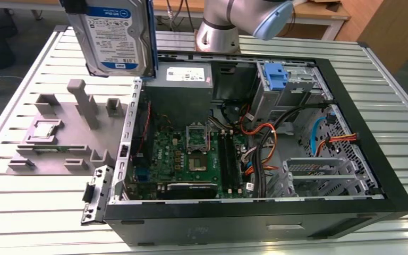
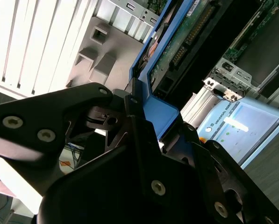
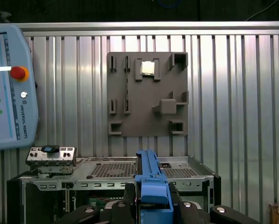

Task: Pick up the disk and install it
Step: 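Pick up the disk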

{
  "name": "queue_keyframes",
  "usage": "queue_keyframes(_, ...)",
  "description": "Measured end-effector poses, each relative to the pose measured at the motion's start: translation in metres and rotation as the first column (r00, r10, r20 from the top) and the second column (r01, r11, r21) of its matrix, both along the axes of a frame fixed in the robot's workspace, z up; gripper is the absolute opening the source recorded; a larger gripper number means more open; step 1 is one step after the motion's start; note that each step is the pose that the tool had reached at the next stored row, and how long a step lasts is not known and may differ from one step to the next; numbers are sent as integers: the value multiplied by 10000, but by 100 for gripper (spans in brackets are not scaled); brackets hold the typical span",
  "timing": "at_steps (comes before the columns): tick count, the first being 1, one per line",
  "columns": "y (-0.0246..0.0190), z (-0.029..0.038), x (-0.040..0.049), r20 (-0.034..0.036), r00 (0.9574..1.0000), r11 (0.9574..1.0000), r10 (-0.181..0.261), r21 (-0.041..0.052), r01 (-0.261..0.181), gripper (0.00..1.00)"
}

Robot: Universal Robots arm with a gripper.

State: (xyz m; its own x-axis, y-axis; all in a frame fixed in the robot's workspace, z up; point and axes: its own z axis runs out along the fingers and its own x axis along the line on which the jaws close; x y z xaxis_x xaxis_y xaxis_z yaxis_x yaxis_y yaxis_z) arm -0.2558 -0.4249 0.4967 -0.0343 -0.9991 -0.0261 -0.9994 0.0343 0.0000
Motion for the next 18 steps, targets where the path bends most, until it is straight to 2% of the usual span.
queue_keyframes(18, -5, -1, 65, 0, 10000, 10000, 1, -9, -1, 36)
